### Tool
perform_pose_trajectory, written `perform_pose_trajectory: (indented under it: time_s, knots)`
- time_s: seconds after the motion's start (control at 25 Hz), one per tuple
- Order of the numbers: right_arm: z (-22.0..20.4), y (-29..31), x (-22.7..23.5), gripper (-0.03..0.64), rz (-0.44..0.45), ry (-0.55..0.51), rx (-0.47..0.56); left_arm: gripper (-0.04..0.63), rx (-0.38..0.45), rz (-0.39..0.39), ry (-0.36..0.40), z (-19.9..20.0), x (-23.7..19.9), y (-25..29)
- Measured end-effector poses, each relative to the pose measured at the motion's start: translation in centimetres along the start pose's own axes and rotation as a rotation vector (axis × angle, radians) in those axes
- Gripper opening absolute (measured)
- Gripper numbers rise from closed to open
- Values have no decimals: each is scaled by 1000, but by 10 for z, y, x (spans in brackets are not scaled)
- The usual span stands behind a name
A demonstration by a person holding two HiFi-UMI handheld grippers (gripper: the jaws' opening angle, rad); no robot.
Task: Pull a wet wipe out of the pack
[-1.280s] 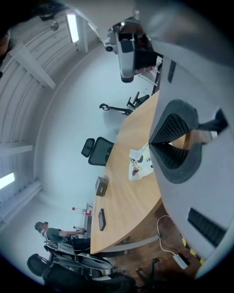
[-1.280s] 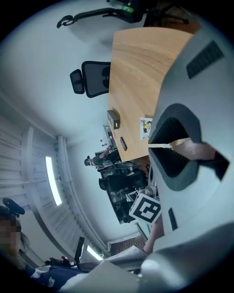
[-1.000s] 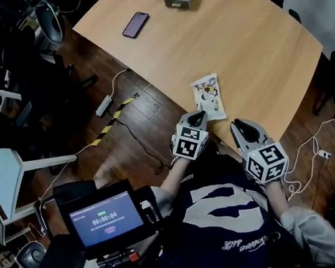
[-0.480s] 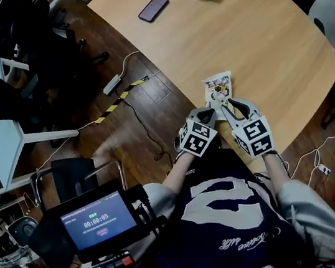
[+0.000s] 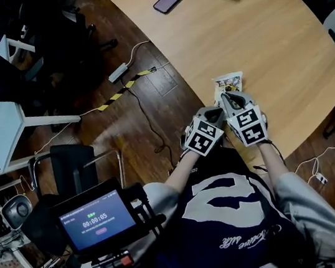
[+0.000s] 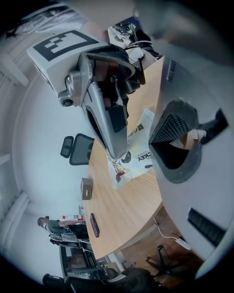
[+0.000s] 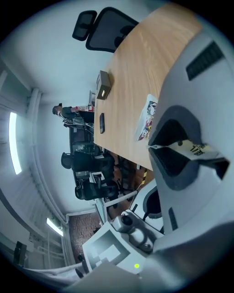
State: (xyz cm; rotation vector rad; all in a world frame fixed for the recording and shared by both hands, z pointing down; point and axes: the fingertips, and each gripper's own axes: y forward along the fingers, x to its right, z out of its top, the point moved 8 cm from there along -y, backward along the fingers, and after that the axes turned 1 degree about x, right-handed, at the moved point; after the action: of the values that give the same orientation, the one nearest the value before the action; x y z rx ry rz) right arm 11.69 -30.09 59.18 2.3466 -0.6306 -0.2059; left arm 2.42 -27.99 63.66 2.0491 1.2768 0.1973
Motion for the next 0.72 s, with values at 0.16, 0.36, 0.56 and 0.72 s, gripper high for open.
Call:
perform_pose_trajectory:
  time_s: [0.16,0.36,0.56,0.72]
  knots:
    - [2,-12,0,3,45,122,27,3,-3,0,-5,0,0,-3]
    - [-1,-34,6,3,65,297,113,3,3,-11,6,1,4,1]
    - [12,-61,6,3,67,361,191,3,-8,-22,-10,5,1,-2]
    - [20,-79,5,3,48,356,214,3,-14,-29,-9,6,-2,-4]
